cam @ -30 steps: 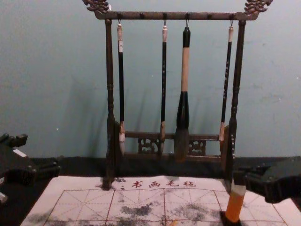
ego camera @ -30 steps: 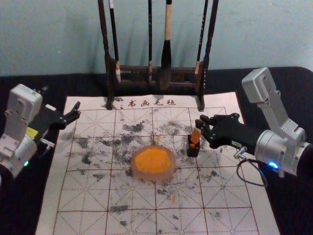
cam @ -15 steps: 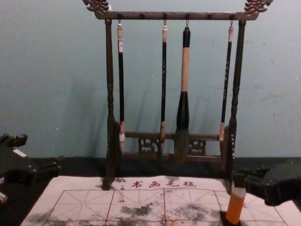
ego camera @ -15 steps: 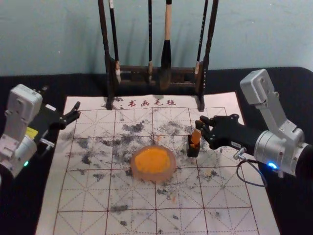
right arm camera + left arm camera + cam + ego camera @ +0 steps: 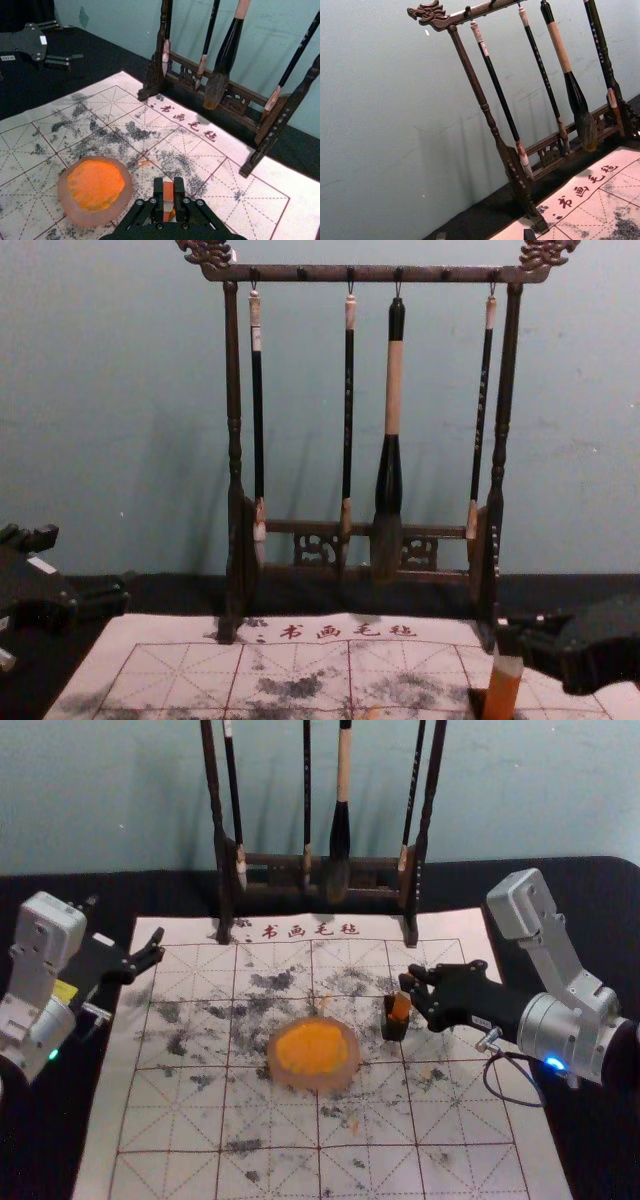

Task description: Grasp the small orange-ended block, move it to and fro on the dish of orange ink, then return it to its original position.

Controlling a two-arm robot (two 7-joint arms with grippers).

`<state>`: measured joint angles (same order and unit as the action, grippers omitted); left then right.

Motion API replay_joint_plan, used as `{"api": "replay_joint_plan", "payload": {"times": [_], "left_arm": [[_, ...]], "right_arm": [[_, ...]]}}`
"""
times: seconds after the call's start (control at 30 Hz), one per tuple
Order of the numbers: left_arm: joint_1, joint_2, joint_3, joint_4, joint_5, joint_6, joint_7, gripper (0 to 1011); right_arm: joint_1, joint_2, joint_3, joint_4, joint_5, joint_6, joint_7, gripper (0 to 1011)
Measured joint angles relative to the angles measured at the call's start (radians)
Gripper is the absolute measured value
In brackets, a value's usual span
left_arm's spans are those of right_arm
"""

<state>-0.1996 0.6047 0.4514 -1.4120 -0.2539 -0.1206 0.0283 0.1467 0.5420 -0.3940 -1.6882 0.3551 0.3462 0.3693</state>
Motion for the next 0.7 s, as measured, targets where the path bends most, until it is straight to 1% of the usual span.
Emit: {"api": "replay_joint_plan", "payload": {"times": [0.4,0.7], "left_arm": [[0.0,0.0,0.0,0.0,0.0,0.0,0.0,1001],[0.0,0.0,0.0,0.0,0.0,0.0,0.0,1001]], "right_arm": [[-0.006,-0.015,-0.009,0.019,-0.02,0.01,0.003,119],[0.001,-0.035,-0.015,0.046,-0.043,0.008,0.0,119]]}}
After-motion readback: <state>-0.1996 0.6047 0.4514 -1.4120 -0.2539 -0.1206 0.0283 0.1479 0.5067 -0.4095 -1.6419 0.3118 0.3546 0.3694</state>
